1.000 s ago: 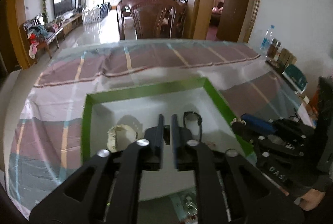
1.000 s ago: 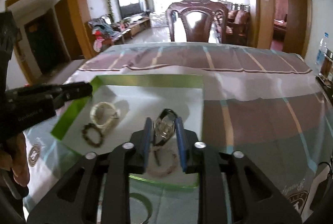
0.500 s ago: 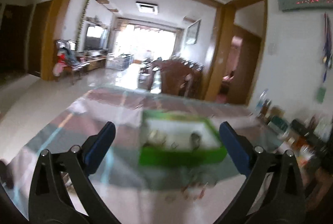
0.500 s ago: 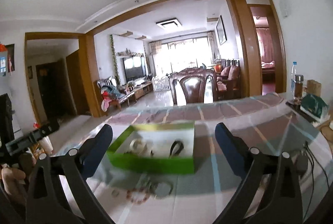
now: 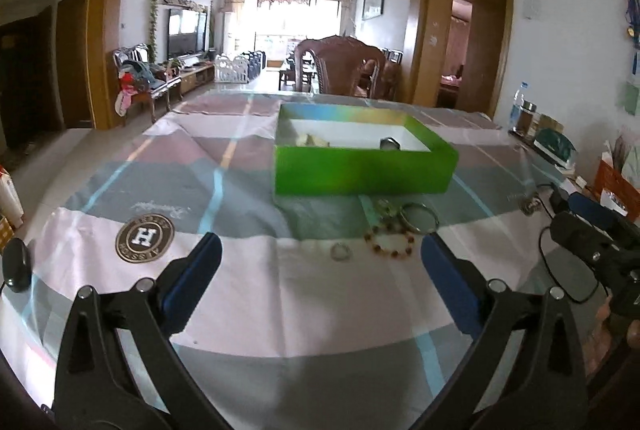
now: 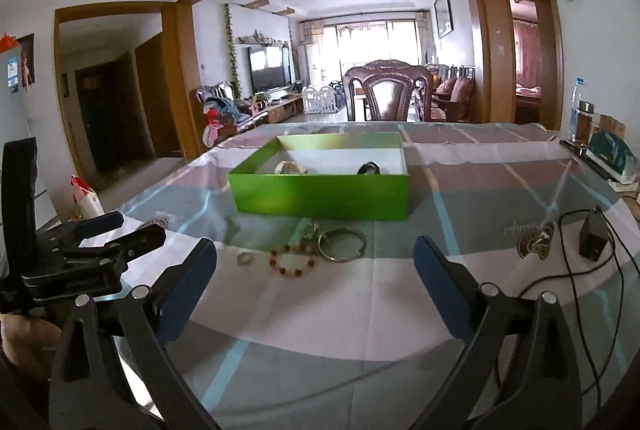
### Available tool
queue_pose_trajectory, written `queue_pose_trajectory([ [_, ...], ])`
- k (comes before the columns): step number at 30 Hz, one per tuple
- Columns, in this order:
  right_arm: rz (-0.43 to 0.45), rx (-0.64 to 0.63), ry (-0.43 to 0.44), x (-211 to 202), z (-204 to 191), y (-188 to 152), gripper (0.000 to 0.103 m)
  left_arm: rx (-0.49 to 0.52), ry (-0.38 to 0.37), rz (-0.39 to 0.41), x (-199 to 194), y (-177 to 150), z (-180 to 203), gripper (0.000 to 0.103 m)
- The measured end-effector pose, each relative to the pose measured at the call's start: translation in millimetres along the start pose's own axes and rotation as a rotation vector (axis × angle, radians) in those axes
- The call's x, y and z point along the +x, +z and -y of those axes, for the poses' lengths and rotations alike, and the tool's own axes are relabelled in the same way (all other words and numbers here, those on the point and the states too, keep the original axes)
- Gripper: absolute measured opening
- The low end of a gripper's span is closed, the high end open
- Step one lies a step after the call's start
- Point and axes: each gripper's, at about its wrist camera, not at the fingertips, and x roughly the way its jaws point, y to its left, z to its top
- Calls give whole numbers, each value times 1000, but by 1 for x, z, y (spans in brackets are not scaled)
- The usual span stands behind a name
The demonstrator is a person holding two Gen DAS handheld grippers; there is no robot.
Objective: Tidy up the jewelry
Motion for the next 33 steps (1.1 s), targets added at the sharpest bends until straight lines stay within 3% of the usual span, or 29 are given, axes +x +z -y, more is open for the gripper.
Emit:
queue_pose_trajectory([
  [33,-34,28,4,4,1,-7,97,5,-14,-66,19,-5,9,99],
])
